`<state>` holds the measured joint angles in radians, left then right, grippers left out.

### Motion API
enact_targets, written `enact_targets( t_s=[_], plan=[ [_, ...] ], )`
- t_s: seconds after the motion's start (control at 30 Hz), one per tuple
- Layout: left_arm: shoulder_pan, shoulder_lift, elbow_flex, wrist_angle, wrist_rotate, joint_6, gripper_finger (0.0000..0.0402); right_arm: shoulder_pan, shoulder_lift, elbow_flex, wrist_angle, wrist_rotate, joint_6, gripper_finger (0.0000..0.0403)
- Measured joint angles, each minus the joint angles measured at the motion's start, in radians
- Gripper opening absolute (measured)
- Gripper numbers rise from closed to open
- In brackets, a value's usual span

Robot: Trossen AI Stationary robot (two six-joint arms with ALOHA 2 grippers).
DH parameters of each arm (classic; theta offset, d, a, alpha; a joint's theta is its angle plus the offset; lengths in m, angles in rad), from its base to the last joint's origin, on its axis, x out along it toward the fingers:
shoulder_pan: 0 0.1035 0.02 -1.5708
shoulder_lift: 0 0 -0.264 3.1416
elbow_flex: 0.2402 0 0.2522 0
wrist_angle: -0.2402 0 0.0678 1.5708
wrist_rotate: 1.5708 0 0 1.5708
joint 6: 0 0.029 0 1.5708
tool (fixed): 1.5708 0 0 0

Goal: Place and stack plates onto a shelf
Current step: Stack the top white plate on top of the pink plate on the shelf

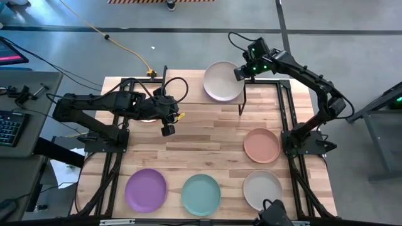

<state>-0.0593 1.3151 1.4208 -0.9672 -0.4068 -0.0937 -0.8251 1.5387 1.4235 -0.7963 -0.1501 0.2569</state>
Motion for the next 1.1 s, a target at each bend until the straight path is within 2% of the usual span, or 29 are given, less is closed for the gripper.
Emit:
enact_targets(
  t_s=[0.37,0.87,0.97,1.1],
  plan=[
    [0.000,0.000,0.000,0.000,-0.021,0.060,0.0104,0.003,0.000,0.000,0.001,0.027,0.013,0.0001],
    [0.000,0.000,0.000,0.000,-0.020,0.060,0.0104,0.003,0.000,0.001,0.004,0.023,0.011,0.0001],
    [0.000,0.000,0.000,0.021,-0.028,-0.006,0.0104,0.003,0.000,0.002,0.002,0.020,0.011,0.0001],
    [0.005,0.000,0.000,0.098,-0.090,-0.097,0.0104,0.003,-0.001,0.002,-0.006,0.016,0.013,0.0001]
  ],
)
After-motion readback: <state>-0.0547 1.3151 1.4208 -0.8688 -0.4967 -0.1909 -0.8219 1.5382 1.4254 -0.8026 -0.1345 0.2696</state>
